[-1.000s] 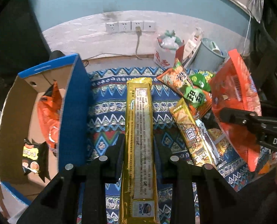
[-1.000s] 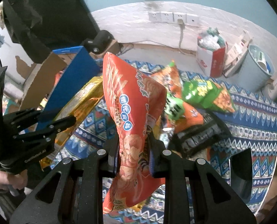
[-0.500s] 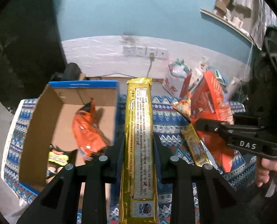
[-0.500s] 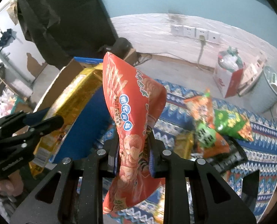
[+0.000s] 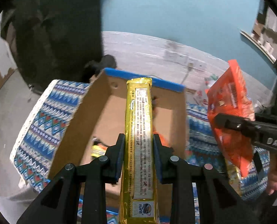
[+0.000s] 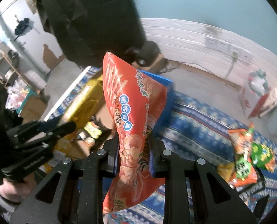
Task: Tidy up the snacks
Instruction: 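Carry the gold bar pack and wafer bag over the box and release both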
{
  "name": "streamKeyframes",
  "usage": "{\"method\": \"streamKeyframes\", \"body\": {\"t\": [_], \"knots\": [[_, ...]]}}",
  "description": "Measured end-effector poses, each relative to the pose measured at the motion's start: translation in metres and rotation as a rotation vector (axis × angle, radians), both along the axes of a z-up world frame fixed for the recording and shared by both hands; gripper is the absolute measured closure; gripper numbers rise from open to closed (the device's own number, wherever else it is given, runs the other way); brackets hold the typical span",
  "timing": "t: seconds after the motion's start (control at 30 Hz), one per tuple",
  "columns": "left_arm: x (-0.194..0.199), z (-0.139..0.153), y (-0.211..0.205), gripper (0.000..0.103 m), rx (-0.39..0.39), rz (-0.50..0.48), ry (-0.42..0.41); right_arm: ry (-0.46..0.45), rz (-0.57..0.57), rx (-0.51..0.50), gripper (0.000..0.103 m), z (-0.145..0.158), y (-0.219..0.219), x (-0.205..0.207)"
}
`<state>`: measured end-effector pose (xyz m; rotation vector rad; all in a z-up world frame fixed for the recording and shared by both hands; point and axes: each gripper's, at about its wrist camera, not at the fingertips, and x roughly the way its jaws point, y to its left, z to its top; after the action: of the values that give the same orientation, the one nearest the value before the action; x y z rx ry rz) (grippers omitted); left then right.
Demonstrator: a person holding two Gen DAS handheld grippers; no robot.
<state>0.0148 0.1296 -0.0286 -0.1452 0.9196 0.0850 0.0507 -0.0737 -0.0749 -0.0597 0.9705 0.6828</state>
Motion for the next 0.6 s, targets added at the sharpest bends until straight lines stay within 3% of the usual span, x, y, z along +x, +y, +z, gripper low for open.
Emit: {"method": "streamKeyframes", "body": {"t": [0.2,0.6], "knots": [[-0.003,-0.019,0.035,0.074,-0.019,0.070,0.036,0.021,0.055,-0.007,0.080,-0.010,0.042,0.003],[0.002,-0.051,0.070,0.074,-0.104,0.153,0.124,0.077,0.078,-0.032,0.080,-0.034,0.087,0.011]]}}
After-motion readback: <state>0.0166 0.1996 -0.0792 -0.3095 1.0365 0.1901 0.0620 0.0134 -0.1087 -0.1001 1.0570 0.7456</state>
